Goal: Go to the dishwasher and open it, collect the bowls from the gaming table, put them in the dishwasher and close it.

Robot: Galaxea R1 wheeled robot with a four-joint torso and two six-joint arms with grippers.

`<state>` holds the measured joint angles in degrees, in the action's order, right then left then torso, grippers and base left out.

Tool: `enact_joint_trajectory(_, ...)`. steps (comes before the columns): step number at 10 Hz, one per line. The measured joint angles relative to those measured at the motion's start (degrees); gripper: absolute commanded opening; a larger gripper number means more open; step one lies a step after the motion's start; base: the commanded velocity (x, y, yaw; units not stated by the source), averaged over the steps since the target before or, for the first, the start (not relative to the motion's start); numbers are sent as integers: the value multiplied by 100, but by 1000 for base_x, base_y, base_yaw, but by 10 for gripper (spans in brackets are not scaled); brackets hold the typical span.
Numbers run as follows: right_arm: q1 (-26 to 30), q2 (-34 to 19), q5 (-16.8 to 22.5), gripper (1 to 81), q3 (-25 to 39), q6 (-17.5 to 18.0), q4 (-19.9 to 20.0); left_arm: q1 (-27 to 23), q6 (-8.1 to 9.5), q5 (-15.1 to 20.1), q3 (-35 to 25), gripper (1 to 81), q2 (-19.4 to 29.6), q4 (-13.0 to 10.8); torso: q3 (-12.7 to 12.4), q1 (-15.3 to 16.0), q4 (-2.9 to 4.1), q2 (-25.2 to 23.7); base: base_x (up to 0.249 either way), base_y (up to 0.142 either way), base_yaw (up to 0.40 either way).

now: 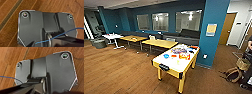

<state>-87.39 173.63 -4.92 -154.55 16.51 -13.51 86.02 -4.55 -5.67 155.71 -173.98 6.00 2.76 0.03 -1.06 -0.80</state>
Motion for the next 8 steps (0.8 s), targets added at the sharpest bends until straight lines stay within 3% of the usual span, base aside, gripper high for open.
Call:
enact_joint_trajectory(4, -84, 0, 35, 811, 0, 0, 0, 100, -2, 49, 0, 811, 0, 0, 0, -2, 0, 0, 149, 0, 0)
enact_joint_trajectory(8, -48, 0, 13, 811, 0, 0, 0, 67, -5, 27, 0, 811, 0, 0, 0, -3, 0, 0, 210, 0, 0)
